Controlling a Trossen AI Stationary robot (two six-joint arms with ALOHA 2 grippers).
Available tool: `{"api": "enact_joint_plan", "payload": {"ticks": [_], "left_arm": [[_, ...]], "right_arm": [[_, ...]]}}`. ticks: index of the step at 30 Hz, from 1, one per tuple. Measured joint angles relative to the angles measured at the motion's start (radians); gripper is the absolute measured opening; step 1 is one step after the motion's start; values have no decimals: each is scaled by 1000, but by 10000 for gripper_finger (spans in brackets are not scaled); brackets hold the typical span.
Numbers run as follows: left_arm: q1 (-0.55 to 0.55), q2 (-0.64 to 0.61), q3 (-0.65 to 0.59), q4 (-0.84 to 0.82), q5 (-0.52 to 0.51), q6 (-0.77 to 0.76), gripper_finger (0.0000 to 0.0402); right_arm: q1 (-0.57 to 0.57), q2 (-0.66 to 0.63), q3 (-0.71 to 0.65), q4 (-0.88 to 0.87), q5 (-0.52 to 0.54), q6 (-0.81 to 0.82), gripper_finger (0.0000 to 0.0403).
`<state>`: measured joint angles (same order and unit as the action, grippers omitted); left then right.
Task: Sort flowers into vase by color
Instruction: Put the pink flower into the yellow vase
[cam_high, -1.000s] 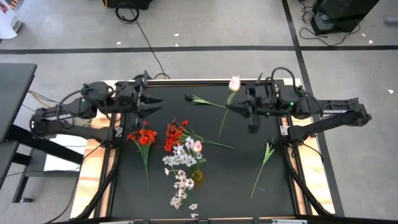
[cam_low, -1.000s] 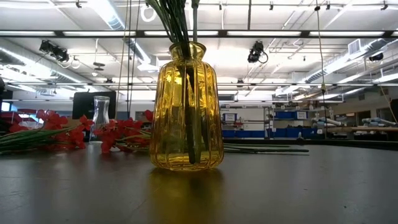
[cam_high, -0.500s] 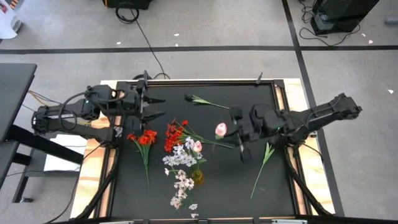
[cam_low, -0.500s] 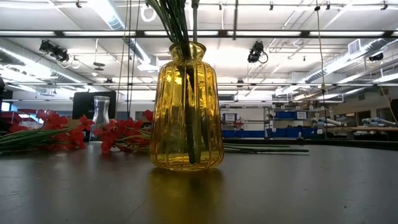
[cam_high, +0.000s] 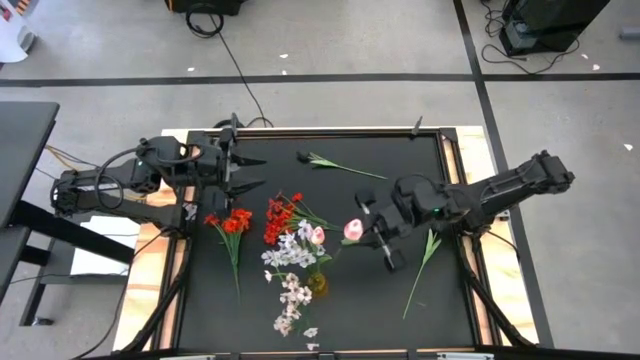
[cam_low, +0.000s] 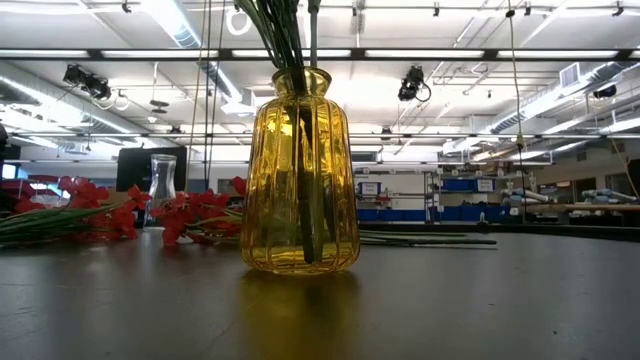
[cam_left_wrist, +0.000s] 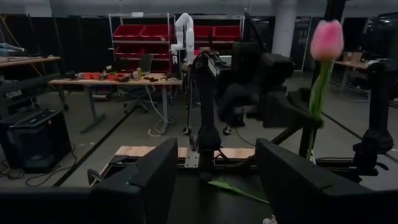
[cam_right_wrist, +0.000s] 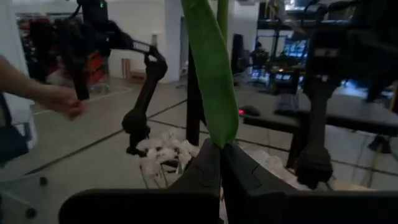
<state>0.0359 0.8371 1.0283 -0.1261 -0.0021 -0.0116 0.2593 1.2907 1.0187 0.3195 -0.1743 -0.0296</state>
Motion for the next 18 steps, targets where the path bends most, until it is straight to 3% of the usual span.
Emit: {"api": "enact_joint_plan", "payload": {"ticks": [9, 18], "left_arm": [[0, 0, 0, 1, 0, -2, 222], [0, 0, 0, 0, 1, -3, 222]], "right_arm": [[45, 127, 0, 171, 4, -20, 5], [71, 181, 0, 172, -11, -95, 5]]}}
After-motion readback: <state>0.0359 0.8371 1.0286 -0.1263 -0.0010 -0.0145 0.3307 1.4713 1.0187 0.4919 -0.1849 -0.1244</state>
